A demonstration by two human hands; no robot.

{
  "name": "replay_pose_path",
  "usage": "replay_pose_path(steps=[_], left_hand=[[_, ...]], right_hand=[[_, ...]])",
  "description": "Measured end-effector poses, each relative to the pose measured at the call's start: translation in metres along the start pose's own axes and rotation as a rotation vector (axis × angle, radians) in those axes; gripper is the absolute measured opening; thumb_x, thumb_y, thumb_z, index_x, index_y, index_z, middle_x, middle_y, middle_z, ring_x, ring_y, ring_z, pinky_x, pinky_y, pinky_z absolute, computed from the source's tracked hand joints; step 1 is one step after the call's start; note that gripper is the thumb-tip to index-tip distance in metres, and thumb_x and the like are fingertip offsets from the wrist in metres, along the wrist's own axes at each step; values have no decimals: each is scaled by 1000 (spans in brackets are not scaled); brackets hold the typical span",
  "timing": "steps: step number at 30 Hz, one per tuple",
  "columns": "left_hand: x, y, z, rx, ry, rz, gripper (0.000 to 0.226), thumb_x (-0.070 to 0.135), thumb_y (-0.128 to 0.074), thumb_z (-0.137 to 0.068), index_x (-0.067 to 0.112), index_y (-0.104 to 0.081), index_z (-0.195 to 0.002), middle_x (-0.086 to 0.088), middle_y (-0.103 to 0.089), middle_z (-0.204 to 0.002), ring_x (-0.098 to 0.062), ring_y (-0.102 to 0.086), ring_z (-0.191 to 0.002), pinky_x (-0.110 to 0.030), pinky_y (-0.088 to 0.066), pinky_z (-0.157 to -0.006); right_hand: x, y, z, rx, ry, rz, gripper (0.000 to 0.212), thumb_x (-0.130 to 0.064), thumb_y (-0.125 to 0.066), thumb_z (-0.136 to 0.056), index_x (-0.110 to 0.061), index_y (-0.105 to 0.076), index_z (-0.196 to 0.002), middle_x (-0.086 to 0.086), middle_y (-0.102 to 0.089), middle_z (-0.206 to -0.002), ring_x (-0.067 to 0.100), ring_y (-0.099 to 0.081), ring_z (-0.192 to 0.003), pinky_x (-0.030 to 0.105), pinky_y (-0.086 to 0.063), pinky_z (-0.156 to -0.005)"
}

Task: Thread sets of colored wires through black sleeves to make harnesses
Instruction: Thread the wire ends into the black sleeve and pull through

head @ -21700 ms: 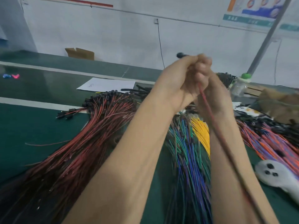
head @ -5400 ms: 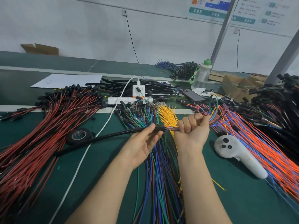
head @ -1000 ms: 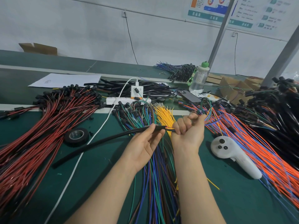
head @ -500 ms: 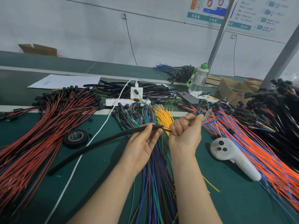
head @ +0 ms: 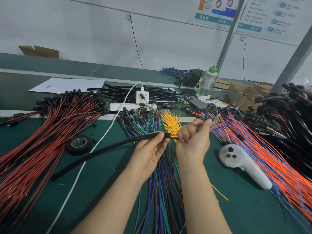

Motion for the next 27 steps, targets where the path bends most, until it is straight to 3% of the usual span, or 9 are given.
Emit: replay_pose_path(steps=[4,8,12,17,20,27], left_hand=[[1,0,0,9,-5,26,12,6,-59,-85,2,-62,-96,-5,-72,-79,-8,-68,-69,-15,-55,-69],[0,0,2,27,43,-57,12,10,-60,-88,4,-62,-98,-3,-67,-73,-7,-64,-62,-15,-54,-59],[-4,-1,4,41,127,-147,17,15,-64,-86,1,-65,-94,-6,-63,-72,-5,-62,-55,-12,-52,-53],[-6,-4,4,55,170,-84,8,11,-62,-88,4,-65,-91,-4,-63,-72,-5,-60,-53,-12,-53,-54],[-6,-3,3,68,153,-88,5,10,-61,-88,7,-64,-85,1,-62,-63,-4,-58,-52,-13,-52,-55],[-3,-3,3,53,80,-110,7,7,-60,-89,7,-62,-82,2,-62,-62,-5,-58,-57,-13,-52,-58]], right_hand=[[0,-1,1,-3,7,10,48,-41,-31,-104,-15,-43,-66,-7,-19,-44,7,-16,-33,17,-14,-35],[-1,0,2,8,11,34,48,-42,-32,-103,-15,-43,-66,-7,-20,-45,8,-16,-34,19,-14,-36],[-1,0,2,12,15,83,48,-44,-32,-103,-15,-43,-66,-7,-20,-44,9,-16,-34,19,-15,-35],[0,-5,3,-19,25,121,49,-42,-31,-103,-13,-42,-65,-7,-18,-44,9,-14,-35,17,-15,-37],[0,-6,4,-29,22,127,49,-42,-31,-104,-13,-41,-65,-7,-17,-45,9,-13,-36,17,-15,-38],[1,-5,3,-43,-2,97,49,-43,-30,-103,-13,-42,-66,-8,-18,-44,8,-14,-35,17,-15,-37]])
Point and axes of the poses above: each hand's wrist, its own z-axis away from the middle knuckle, its own y-axis out of the back of the hand, x = y × z, the point moved 6 cm from there along -z, towards the middle knuckle
